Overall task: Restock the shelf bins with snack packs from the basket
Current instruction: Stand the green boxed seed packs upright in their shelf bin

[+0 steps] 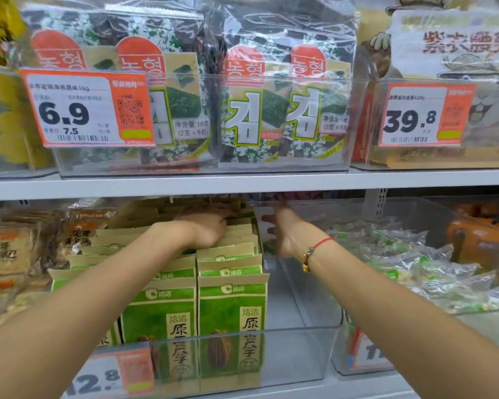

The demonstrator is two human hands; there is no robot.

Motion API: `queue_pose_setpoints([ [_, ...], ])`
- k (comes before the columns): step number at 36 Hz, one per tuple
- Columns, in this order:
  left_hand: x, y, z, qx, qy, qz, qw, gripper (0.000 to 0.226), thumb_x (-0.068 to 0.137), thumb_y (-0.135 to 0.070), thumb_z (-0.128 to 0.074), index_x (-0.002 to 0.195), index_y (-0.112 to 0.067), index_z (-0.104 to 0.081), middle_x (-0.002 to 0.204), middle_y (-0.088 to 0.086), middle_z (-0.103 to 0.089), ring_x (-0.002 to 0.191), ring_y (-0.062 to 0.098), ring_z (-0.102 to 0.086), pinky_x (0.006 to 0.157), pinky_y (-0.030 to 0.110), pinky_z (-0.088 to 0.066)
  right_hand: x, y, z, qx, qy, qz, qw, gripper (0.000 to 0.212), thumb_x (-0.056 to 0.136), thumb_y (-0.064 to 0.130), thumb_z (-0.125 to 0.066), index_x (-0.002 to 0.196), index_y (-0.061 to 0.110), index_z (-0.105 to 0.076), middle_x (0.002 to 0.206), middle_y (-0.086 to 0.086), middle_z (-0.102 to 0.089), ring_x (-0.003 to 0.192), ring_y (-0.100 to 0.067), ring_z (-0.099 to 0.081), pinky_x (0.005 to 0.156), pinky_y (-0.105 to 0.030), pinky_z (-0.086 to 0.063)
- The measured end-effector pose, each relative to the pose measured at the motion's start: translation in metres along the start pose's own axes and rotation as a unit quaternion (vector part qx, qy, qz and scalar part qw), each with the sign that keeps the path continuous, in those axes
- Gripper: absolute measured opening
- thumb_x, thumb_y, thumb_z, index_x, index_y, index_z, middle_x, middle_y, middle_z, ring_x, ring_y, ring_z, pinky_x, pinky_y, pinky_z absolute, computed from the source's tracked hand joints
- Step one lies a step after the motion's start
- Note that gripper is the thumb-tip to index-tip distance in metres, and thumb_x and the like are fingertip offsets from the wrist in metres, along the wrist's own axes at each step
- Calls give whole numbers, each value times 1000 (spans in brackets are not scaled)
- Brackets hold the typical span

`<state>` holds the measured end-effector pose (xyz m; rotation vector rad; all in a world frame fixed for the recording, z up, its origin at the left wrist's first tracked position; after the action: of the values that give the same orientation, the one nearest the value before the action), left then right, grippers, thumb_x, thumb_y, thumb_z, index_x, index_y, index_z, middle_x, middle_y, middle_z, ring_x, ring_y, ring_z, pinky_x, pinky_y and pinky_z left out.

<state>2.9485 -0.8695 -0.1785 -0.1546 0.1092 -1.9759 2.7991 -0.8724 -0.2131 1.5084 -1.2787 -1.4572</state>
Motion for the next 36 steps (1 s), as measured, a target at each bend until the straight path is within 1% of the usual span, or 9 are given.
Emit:
queue_pose_setpoints([
  [5, -4, -2, 2, -12, -9, 13, 1000, 44, 104, -21, -23, 144, -35, -33, 155, -5, -26, 139, 21, -30, 109, 26, -26, 11, -29, -10, 3, 16, -47, 999, 65, 98, 59, -15, 91, 13, -61, 69, -9, -61, 60, -20, -58, 50, -19, -46],
  [8, -6, -1, 0, -20, -8, 34, 999, 43, 105, -27, -21, 146, -36, -28, 156, -2, -26, 139, 23, -31, 105, 26, -29, 16, -46, -14, 11, -13, -69, 997, 76, 93, 66, -19, 120, 10, -63, 115, -16, -68, 106, -32, -65, 93, -40, -52],
  [9, -6, -1, 0, -21, -8, 39, 999, 43, 105, -29, -21, 147, -36, -27, 156, -1, -26, 138, 24, -31, 104, 26, -29, 15, -49, -14, -2, -14, -78, 997, 78, 93, 66, -19, 123, 8, -61, 119, -17, -65, 110, -33, -63, 95, -40, -50],
  [14, -4, 1, -1, -22, 3, 54, 998, 43, 105, -32, -18, 146, -34, -29, 156, -1, -25, 140, 23, -28, 106, 26, -27, 9, -44, -17, -21, 41, -40, 998, 71, 97, 60, -20, 81, 6, -61, 61, -13, -68, 64, -25, -61, 54, -26, -45],
  [19, -2, -3, 0, -14, 23, 61, 998, 43, 105, -30, -18, 145, -32, -34, 155, -1, -28, 139, 23, -30, 108, 27, -25, -5, -36, -22, -49, 97, -29, 994, 57, 96, 51, -31, 72, 10, -62, 67, -12, -66, 61, -23, -60, 57, -23, -48],
  [24, -10, -5, 3, -39, 5, 69, 997, 42, 105, -31, -22, 145, -29, -35, 152, 2, -34, 135, 23, -36, 103, 25, -30, -34, -22, -18, -82, 132, 22, 988, 67, 103, 23, -28, 40, 11, -49, 31, 0, -46, 21, -10, -43, 25, -13, -29],
  [29, -32, -2, 5, -65, -44, 57, 995, 40, 103, -33, -29, 139, -27, -45, 145, 3, -46, 128, 24, -46, 101, 28, -38, -55, -13, -9, -140, 82, 48, 986, 38, 103, 19, -26, 70, 12, -45, 68, -5, -55, 59, -12, -52, 41, -17, -42],
  [33, -59, -8, 11, -58, -88, 35, 994, 36, 102, -28, -34, 133, -30, -52, 140, -1, -51, 128, 23, -47, 104, 34, -37, -78, -9, -6, -218, 45, 62, 973, 28, 99, 24, -31, 115, 8, -48, 140, -10, -47, 128, -27, -44, 107, -38, -33],
  [36, -82, -17, 15, -62, -146, 27, 987, 34, 97, -24, -41, 126, -31, -57, 132, -2, -59, 122, 23, -52, 100, 38, -41, -105, -8, 4, -274, 73, 82, 955, 38, 100, 27, -36, 131, 10, -48, 139, -2, -45, 132, -24, -39, 108, -42, -31],
])
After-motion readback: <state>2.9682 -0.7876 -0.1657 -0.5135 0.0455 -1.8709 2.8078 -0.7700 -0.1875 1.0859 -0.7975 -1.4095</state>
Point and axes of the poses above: each hand's wrist, its own x-axis towards the middle knuckle, its own z-axis out of the back of the hand, y = z × x, the point moved 3 cm from there along x, towards the middle knuckle
